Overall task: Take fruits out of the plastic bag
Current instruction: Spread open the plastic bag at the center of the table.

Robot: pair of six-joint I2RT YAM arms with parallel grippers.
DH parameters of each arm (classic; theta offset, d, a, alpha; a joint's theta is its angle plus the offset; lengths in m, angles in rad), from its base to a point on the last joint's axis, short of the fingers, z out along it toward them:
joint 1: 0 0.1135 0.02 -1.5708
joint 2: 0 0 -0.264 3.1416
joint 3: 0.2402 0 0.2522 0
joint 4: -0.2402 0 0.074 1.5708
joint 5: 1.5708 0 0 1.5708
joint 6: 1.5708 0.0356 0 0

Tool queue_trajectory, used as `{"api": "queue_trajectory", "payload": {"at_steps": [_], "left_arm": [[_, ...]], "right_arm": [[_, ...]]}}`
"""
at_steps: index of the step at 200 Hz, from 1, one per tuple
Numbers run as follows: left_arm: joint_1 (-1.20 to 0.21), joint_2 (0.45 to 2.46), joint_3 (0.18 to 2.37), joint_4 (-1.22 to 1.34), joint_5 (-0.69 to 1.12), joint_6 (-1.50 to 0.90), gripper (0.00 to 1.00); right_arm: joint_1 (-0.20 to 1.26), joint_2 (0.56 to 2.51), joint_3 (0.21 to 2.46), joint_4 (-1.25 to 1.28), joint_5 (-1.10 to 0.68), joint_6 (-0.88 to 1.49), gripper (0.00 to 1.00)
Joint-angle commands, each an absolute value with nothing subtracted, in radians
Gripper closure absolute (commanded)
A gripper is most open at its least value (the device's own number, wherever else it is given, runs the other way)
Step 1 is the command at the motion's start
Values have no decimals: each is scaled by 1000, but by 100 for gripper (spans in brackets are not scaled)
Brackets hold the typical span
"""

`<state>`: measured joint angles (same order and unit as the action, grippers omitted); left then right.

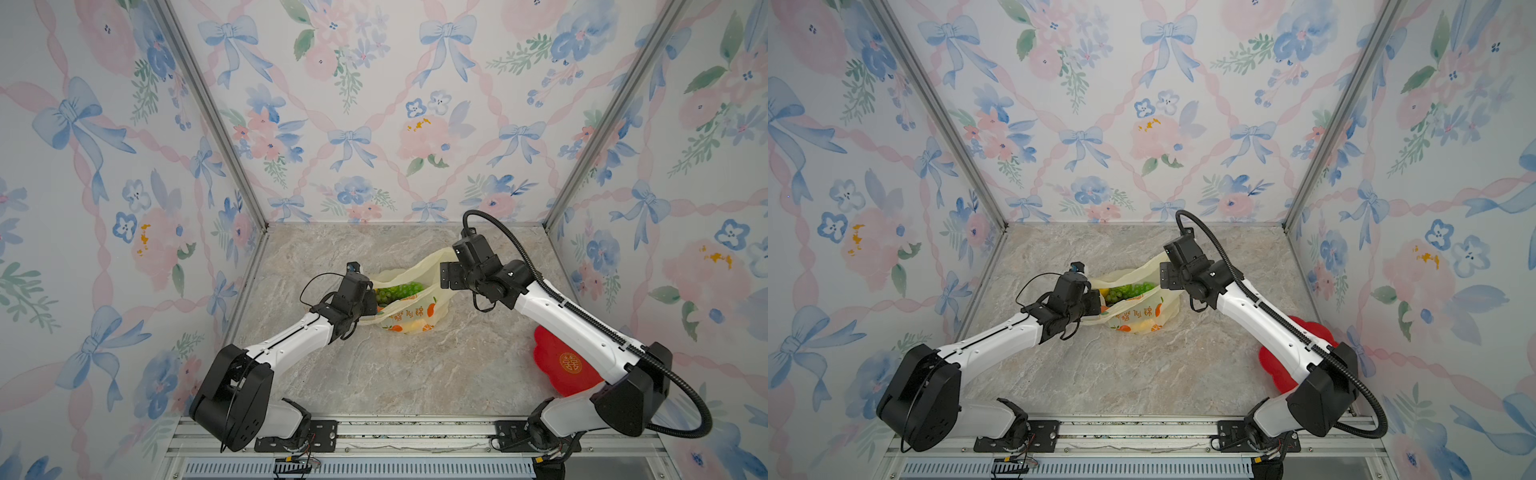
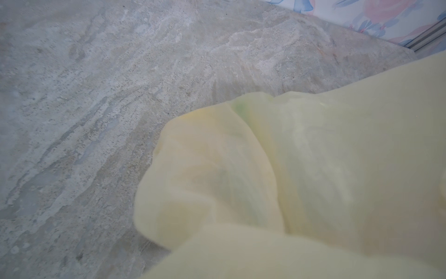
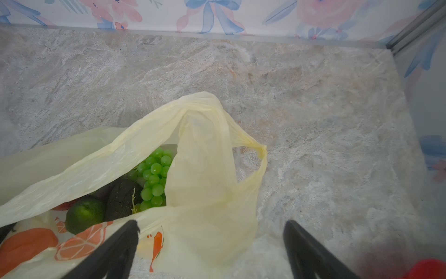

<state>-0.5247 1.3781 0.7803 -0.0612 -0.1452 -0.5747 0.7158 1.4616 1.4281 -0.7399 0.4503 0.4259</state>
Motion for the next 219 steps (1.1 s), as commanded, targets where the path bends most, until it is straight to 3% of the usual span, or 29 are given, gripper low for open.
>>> {"api": "queue_trajectory", "payload": {"at_steps": [1,65,139,167,196,219], "left_arm": [[-538,1358,780,-73,-158,-609,100],[-548,1316,763,-80,-176,-618,100],[-548,1291,752,-82,-195,-631,100],[-540,1286,744,-81,-210,-642,100],[-461,1268,699,-81,-180,-631,100],[-349,1236,658,-71,-124,-623,100]], "right_arm": [[775,1504,1473,-846,564,439,4],[768,1832,1687,-967,579,420,6],[674,1963,1700,-971,577,434,8],[642,1977,1683,-907,482,431,28],[590,1894,1591,-797,402,449,68],[482,1730,1395,-585,170,478,95]]}}
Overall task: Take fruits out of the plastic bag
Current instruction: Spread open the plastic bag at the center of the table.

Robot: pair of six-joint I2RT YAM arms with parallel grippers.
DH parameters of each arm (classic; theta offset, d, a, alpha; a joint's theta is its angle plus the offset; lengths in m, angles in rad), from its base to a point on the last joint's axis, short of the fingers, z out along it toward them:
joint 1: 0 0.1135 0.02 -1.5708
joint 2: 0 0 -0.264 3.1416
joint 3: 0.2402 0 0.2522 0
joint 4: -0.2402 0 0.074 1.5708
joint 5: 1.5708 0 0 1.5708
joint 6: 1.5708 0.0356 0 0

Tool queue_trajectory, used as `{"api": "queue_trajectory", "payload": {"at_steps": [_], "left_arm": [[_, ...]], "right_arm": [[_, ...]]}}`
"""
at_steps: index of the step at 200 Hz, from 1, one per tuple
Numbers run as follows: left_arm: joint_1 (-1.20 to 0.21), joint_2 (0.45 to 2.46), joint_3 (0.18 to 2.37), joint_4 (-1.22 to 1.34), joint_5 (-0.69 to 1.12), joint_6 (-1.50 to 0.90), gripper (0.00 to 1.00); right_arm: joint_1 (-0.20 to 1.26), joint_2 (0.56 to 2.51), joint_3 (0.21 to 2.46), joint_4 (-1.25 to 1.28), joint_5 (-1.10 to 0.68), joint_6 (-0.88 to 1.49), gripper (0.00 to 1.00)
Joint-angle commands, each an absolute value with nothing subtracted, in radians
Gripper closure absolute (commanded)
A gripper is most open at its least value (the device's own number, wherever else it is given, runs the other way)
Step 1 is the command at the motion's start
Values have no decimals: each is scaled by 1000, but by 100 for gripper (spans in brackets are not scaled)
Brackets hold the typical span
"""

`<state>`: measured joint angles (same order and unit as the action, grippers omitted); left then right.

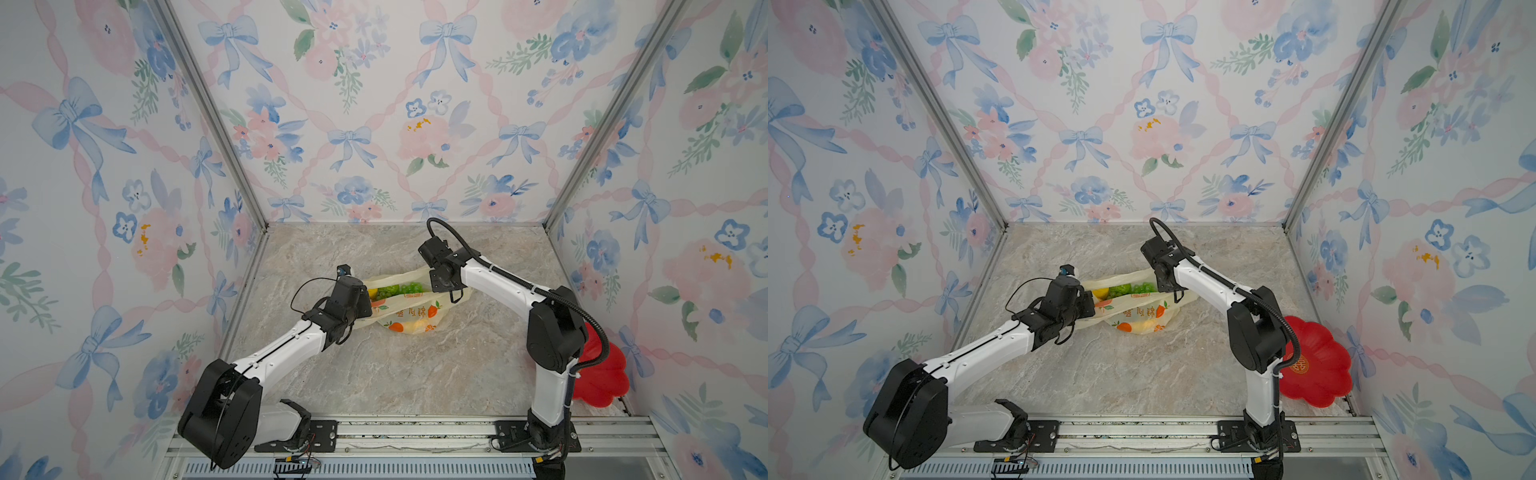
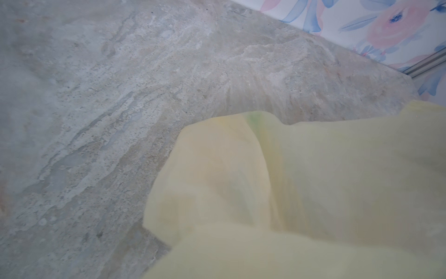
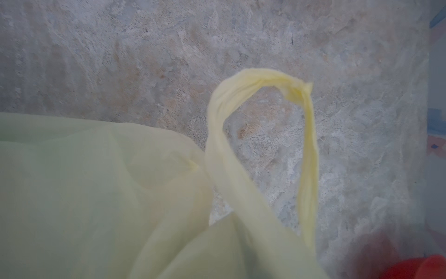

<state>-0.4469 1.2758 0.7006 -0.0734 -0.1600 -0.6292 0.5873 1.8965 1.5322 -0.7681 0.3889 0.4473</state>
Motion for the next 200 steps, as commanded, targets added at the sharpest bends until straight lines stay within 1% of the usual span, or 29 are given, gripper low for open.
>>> {"api": "queue_trajectory", "payload": {"at_steps": [1,5,19,32,51,66,76,84,98,110,117,125,141,169,183,200], "left_arm": [[-343,1235,657,-69,-119,-623,100],[-323,1234,651,-63,-100,-625,100],[-266,1246,644,-45,-41,-635,100],[-259,1282,670,-47,-14,-620,100],[-265,1347,726,-60,23,-613,100],[-293,1399,808,-102,-1,-583,100],[-319,1431,856,-142,-33,-559,93],[-337,1452,886,-163,-53,-545,85],[-366,1466,926,-196,-99,-534,63],[-397,1463,947,-226,-180,-527,44],[-416,1458,955,-245,-233,-525,35],[-435,1449,961,-265,-282,-524,28],[-468,1426,969,-305,-363,-535,20],[-528,1375,962,-366,-494,-572,11],[-533,1334,930,-361,-483,-605,10],[-536,1295,914,-355,-437,-628,11]], "right_arm": [[476,1722,1384,-576,159,480,96],[454,1699,1354,-537,107,492,100],[381,1616,1254,-413,-31,557,100],[342,1576,1192,-320,-121,597,100],[340,1560,1174,-284,-186,610,100],[342,1557,1159,-272,-217,618,100],[342,1550,1139,-259,-221,618,100],[342,1544,1122,-248,-221,646,100],[341,1534,1100,-246,-215,653,100],[340,1520,1083,-248,-209,654,100],[342,1508,1071,-251,-200,656,100],[346,1496,1062,-252,-190,657,100],[365,1468,1049,-262,-166,651,100],[420,1431,1050,-303,-95,632,100],[452,1414,1055,-323,-55,604,100],[491,1399,1056,-337,-1,586,100]]}}
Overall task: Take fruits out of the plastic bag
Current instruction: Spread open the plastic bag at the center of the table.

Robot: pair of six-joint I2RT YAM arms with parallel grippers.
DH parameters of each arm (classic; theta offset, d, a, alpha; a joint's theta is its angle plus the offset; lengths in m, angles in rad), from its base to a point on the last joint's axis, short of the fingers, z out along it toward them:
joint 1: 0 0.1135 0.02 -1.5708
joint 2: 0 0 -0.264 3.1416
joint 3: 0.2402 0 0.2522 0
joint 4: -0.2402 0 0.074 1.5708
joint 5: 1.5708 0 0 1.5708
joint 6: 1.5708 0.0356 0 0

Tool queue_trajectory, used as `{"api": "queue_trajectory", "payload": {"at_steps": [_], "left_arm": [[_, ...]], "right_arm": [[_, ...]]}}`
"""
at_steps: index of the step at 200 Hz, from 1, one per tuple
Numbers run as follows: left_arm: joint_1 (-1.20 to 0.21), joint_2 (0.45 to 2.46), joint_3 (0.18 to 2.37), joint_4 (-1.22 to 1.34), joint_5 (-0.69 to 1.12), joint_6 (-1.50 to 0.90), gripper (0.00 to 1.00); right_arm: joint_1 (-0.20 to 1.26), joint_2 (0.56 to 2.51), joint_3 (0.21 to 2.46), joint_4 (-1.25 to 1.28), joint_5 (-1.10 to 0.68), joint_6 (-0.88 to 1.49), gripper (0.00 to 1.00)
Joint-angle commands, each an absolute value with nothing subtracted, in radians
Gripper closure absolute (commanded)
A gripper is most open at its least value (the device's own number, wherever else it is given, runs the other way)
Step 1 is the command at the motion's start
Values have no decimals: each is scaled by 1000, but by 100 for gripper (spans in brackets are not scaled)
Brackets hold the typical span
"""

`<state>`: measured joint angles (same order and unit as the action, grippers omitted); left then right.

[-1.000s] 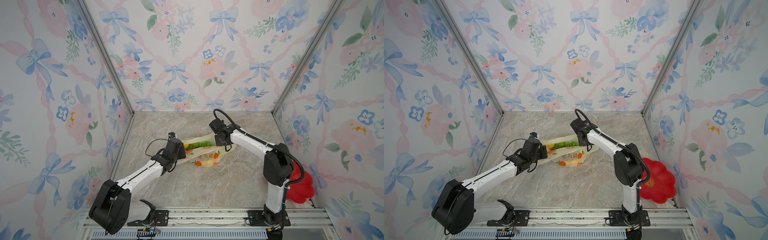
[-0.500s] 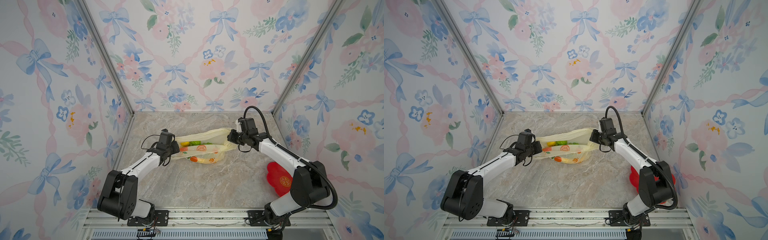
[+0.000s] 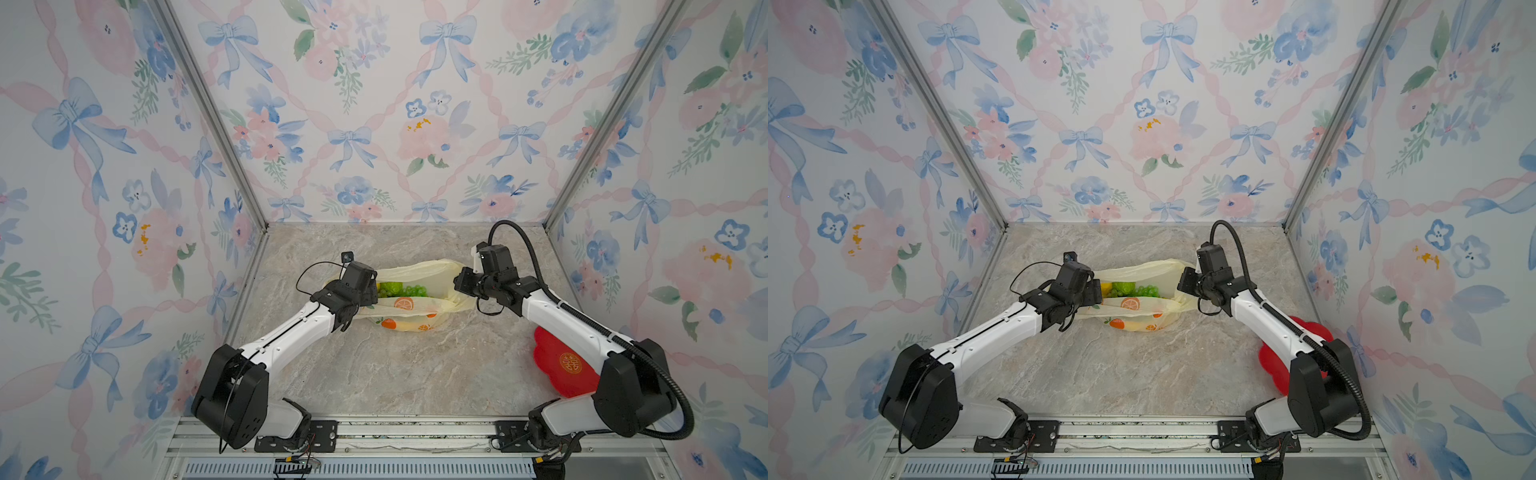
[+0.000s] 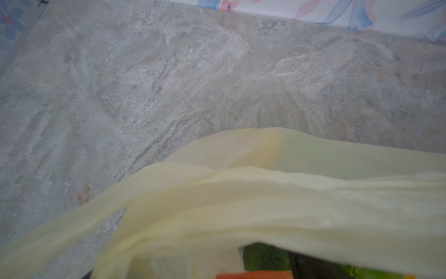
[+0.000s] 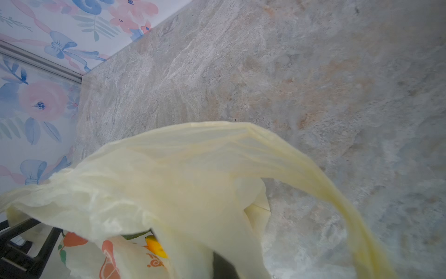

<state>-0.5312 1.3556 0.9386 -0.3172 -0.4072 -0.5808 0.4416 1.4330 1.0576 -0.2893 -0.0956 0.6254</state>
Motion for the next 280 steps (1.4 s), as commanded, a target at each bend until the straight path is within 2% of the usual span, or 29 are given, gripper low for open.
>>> {"api": "queue_trajectory", "payload": {"at_steps": [1,23,53,92,125,144,168,202,225,241,280], "left_arm": [[-537,1293,914,-353,-435,-629,11],[-587,1277,926,-345,-397,-643,13],[-672,1302,940,-343,-419,-706,9],[-668,1470,1018,-401,-556,-641,7],[-701,1476,1017,-408,-571,-663,9],[-719,1420,985,-408,-578,-686,11],[-720,1296,926,-405,-515,-739,16],[-727,1135,842,-382,-442,-831,18],[-730,1095,818,-368,-469,-825,20],[-742,1131,835,-390,-549,-776,24],[-777,1372,942,-484,-591,-740,13]], "right_arm": [[494,1399,1056,-338,2,585,100],[524,1403,1061,-346,34,586,100],[553,1423,1075,-344,49,588,100],[595,1443,1105,-352,78,575,100],[598,1432,1099,-367,102,570,100],[597,1427,1100,-369,106,567,100],[597,1431,1110,-375,107,562,100],[595,1442,1116,-370,103,562,100],[595,1448,1117,-367,97,566,100],[595,1452,1120,-368,95,566,100],[595,1447,1123,-381,100,563,100]]}}
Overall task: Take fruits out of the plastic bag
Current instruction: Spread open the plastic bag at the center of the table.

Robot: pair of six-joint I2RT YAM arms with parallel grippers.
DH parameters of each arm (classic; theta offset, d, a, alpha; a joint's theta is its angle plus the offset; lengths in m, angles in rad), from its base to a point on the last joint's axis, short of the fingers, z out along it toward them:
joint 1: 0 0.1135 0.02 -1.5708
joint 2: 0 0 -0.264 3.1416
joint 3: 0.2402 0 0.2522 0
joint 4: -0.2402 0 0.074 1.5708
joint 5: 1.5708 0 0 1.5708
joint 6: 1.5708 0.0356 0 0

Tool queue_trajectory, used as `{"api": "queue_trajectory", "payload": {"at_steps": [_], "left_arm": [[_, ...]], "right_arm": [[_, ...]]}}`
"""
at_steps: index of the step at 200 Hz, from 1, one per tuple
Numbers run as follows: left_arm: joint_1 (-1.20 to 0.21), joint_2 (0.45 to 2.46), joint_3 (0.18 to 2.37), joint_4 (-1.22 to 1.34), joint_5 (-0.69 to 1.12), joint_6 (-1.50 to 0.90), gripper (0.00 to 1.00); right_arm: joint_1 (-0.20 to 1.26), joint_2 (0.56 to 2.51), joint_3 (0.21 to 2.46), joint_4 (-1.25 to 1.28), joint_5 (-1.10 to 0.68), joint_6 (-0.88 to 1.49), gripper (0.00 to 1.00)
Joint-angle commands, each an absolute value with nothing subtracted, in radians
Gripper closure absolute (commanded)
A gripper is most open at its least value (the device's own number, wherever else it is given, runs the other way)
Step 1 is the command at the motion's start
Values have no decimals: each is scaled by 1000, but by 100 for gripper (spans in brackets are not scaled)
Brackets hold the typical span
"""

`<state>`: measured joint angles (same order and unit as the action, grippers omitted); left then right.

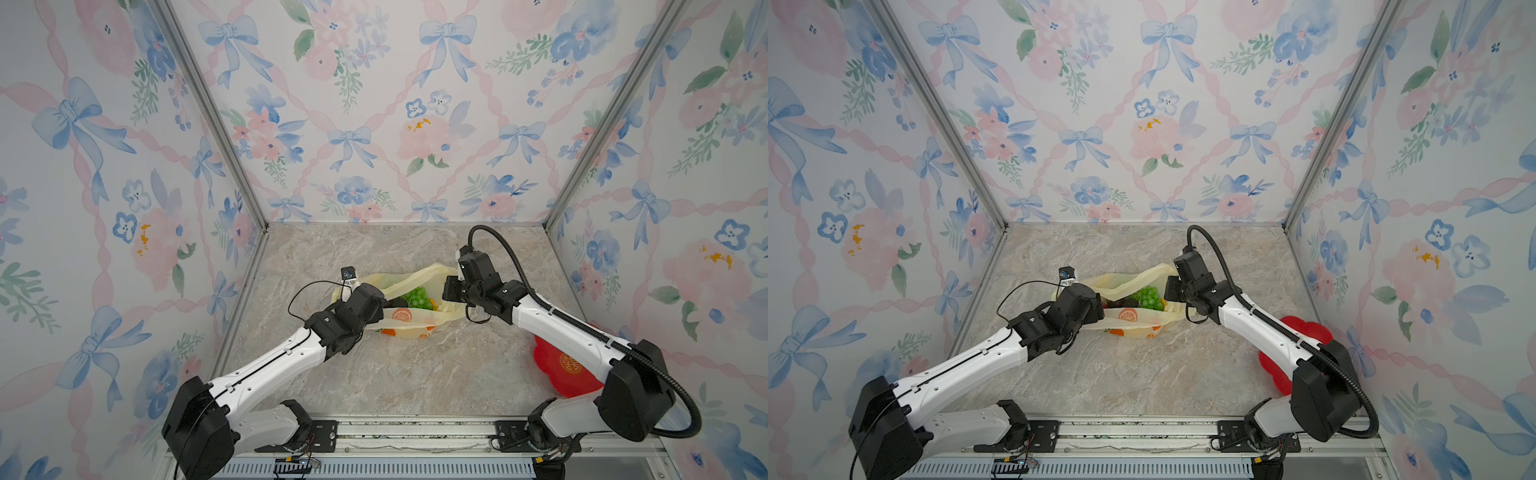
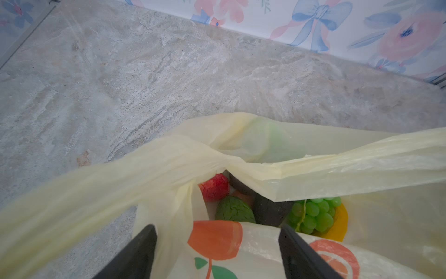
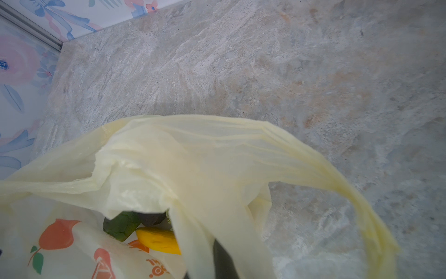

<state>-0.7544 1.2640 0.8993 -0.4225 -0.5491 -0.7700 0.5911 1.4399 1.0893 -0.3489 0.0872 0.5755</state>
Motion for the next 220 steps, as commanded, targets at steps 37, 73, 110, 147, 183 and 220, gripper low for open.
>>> {"api": "queue_trajectory", "payload": {"at_steps": [37,73,110,147,183,220], "left_arm": [[-805,1471,981,-495,-594,-723,7],[-820,1474,994,-509,-595,-732,9],[-856,1449,959,-503,-544,-812,15],[-844,1471,961,-505,-613,-799,20],[-724,1443,946,-501,-622,-763,32],[-517,1386,910,-417,-531,-691,65]], "right_arm": [[595,1443,1125,-387,108,560,100],[595,1453,1131,-386,107,556,100],[591,1454,1137,-380,103,555,100],[597,1463,1150,-377,83,557,100],[601,1425,1138,-390,106,545,100],[580,1376,1111,-399,109,539,100]]}}
